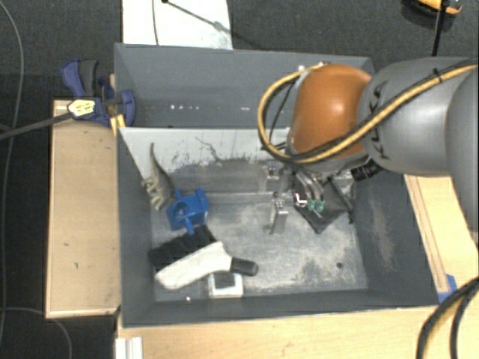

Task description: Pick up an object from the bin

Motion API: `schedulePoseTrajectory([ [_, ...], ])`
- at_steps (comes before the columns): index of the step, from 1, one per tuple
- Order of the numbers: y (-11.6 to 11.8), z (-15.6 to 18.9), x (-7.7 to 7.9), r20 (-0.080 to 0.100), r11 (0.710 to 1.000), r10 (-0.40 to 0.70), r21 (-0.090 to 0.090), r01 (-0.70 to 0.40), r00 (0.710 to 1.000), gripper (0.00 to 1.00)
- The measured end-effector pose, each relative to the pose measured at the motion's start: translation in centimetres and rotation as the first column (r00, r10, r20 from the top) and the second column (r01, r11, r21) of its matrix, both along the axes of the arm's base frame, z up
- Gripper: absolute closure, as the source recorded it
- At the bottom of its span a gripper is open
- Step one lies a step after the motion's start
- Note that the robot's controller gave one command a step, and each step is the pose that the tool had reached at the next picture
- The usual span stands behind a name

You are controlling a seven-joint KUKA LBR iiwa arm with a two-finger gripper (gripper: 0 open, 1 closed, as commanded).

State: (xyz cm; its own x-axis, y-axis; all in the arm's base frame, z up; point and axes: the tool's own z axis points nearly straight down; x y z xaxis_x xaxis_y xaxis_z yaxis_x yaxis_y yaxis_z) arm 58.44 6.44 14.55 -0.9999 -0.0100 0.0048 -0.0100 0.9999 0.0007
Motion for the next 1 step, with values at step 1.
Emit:
schedulePoseTrajectory([
  [1, -0.03, 0.5, 0.17, 0.008, 1.0, -0.002, 0.001, 0.002, 1.0, 0.0],
])
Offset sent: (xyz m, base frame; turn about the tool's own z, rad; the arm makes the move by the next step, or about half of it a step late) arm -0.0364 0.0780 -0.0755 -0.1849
